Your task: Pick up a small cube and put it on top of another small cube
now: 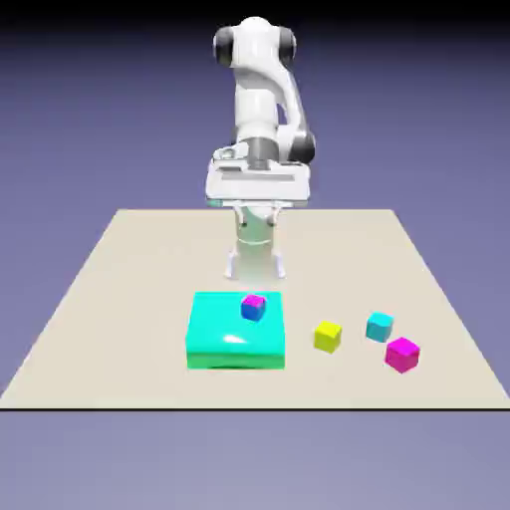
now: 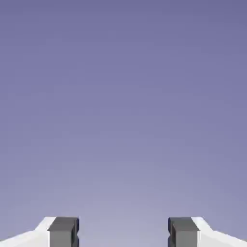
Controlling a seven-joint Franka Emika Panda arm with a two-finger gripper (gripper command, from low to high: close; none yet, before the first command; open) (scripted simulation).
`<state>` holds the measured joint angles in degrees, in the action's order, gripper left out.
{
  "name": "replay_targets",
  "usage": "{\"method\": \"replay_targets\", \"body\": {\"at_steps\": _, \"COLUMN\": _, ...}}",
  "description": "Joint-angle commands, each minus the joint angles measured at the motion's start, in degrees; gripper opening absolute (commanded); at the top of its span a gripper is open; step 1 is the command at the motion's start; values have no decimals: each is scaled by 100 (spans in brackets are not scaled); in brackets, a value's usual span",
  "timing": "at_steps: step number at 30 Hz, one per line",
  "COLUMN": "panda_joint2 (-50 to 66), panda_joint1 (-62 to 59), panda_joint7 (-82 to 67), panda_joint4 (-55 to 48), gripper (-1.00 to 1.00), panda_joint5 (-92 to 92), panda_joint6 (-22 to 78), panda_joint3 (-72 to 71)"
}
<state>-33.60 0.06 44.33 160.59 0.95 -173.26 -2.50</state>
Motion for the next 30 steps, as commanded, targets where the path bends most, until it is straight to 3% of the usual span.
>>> {"method": "replay_targets", "body": {"at_steps": 1, "panda_joint2": -78, "panda_joint1": -52, "panda_joint7": 155, "panda_joint4": -34, "gripper": 0, "panda_joint5": 79, "panda_joint6": 62, "panda_joint3": -208}}
{"method": "replay_targets", "body": {"at_steps": 30, "panda_joint2": -2334, "panda_joint1": -1567, "panda_joint7": 4649, "panda_joint4": -1018, "gripper": 0, "panda_joint5": 2370, "panda_joint6": 1862, "panda_joint3": -6230}}
